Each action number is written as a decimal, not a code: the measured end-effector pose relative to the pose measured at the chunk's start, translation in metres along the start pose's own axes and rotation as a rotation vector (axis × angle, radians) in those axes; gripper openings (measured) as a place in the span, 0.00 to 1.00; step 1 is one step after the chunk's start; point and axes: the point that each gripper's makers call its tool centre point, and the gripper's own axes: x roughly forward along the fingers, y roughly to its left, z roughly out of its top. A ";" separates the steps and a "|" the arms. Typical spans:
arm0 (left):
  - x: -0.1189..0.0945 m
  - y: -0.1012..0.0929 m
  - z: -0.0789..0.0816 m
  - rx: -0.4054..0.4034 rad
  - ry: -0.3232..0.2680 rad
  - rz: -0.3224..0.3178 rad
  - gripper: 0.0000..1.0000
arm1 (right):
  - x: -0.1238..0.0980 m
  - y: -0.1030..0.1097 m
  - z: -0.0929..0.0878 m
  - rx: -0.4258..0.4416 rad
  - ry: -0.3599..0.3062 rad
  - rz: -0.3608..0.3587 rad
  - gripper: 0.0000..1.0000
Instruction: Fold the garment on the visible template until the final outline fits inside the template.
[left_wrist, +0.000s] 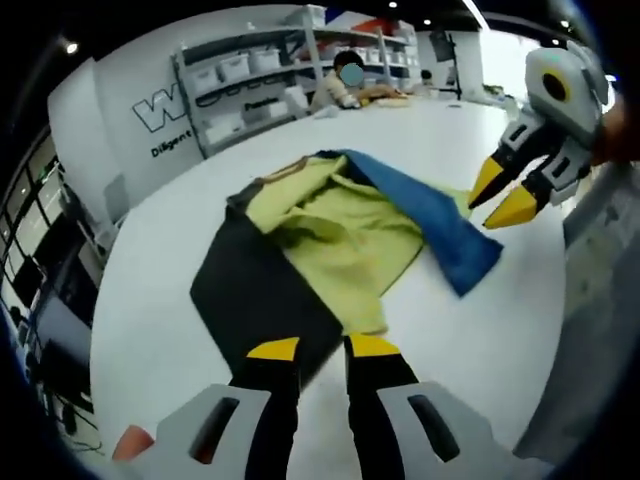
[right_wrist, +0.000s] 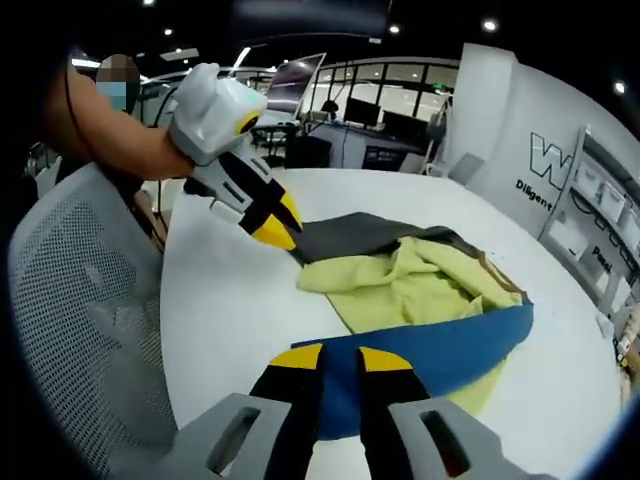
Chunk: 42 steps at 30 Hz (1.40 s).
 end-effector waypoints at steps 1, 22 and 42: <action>0.001 0.001 -0.002 0.015 0.010 0.002 0.13 | 0.002 0.003 -0.002 -0.005 0.004 0.009 0.10; 0.005 0.001 -0.007 0.023 0.019 -0.008 0.13 | 0.033 0.023 -0.030 0.041 0.107 0.110 0.11; 0.022 -0.001 -0.019 0.067 0.069 -0.054 0.07 | 0.033 0.024 -0.031 0.058 0.096 0.114 0.13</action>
